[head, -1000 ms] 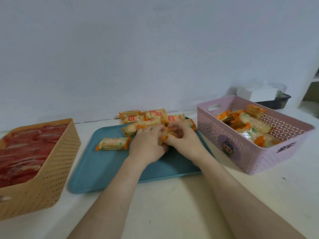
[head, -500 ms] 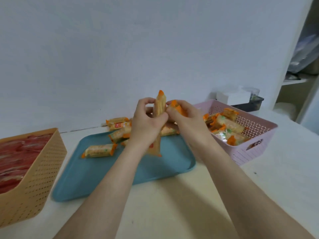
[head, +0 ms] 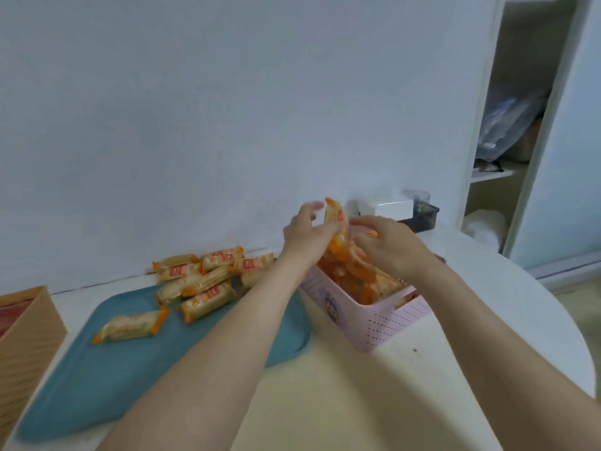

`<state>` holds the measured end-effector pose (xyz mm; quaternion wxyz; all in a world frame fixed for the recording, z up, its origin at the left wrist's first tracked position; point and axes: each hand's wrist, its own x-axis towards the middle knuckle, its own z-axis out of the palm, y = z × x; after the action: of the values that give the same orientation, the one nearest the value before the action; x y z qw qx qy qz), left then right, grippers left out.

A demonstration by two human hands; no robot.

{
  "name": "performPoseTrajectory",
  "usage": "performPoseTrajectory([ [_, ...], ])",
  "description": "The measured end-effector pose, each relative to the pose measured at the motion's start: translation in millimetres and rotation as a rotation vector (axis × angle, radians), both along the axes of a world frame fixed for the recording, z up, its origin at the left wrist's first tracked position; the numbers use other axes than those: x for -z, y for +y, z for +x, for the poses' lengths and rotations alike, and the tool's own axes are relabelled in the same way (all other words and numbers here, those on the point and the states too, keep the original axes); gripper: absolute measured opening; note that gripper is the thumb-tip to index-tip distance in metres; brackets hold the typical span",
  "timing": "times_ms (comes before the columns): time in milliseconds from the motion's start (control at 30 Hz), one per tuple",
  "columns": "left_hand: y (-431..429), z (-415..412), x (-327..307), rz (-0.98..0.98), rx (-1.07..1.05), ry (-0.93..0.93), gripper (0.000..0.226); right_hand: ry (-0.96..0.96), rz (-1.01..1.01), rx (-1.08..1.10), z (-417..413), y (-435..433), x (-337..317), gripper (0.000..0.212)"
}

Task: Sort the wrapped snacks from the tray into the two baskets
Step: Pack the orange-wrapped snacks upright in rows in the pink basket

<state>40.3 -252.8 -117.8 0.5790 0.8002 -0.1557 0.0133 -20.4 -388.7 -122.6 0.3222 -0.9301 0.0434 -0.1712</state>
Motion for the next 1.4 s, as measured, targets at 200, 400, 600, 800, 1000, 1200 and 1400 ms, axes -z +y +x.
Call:
performPoseTrajectory([
  [200,20.2,-13.9,21.0,0.321,-0.057,0.083,0.089,0.268,-0.298,0.363,4.4,-30.9,20.0,0.032],
  [400,22.4,-35.6,30.4,0.174,0.056,0.207,0.075,0.172,-0.241,0.368,-2.5,-34.2,25.8,0.006],
  [600,61.0,-60.5,11.5,0.036,0.09,0.109,0.025,0.041,-0.182,0.298,-35.4,-16.5,-6.9,0.017],
  [800,125.7,-88.4,-8.4,0.034,-0.016,0.001,0.03,-0.008,-0.052,0.109,-58.4,58.8,-22.7,0.023],
  [1000,186.4,-112.6,-3.8,0.283,-0.149,-0.002,0.016,0.052,-0.054,-0.01,-60.7,124.2,-1.7,0.027],
  [1200,232.4,-117.7,22.0,0.642,-0.307,-0.225,0.049,-0.022,-0.325,-0.161,-67.9,172.3,10.6,0.043],
  [1400,237.1,-131.5,4.6,0.835,0.049,-0.37,0.032,-0.101,-0.498,-0.46,-74.5,192.5,-13.9,0.023],
])
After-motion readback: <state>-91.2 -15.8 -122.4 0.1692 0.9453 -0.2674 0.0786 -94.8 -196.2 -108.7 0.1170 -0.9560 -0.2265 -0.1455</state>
